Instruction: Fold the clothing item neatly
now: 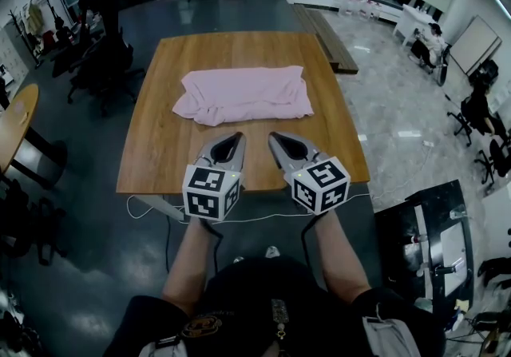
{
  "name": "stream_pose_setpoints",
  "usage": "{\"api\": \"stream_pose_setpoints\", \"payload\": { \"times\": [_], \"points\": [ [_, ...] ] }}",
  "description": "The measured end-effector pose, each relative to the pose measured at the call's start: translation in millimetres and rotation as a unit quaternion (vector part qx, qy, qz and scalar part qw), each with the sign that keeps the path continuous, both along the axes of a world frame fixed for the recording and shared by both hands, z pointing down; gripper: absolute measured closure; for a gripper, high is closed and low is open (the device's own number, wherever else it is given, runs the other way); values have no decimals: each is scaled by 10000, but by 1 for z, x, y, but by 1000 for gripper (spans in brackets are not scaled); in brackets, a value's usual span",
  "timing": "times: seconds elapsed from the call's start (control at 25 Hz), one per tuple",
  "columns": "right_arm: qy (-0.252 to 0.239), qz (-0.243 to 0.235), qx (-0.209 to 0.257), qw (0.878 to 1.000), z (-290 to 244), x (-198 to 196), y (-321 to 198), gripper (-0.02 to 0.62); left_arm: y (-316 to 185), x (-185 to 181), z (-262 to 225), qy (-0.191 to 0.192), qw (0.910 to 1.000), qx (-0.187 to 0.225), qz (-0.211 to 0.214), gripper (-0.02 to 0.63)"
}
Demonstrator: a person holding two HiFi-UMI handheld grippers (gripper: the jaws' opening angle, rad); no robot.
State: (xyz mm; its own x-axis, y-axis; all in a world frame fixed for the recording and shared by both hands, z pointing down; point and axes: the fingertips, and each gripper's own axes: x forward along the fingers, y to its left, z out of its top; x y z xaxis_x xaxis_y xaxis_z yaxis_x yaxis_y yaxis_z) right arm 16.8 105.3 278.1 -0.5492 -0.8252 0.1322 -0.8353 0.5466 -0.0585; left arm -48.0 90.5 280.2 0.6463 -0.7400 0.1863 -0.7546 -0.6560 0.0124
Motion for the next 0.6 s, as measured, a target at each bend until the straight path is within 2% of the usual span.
{"api": "stream_pose_setpoints", "payload": {
  "times": [0.6],
  "points": [
    [25, -46, 46, 10000, -8, -4, -6, 594, -5, -1, -8, -24, 9999, 69, 74, 598]
  ]
}}
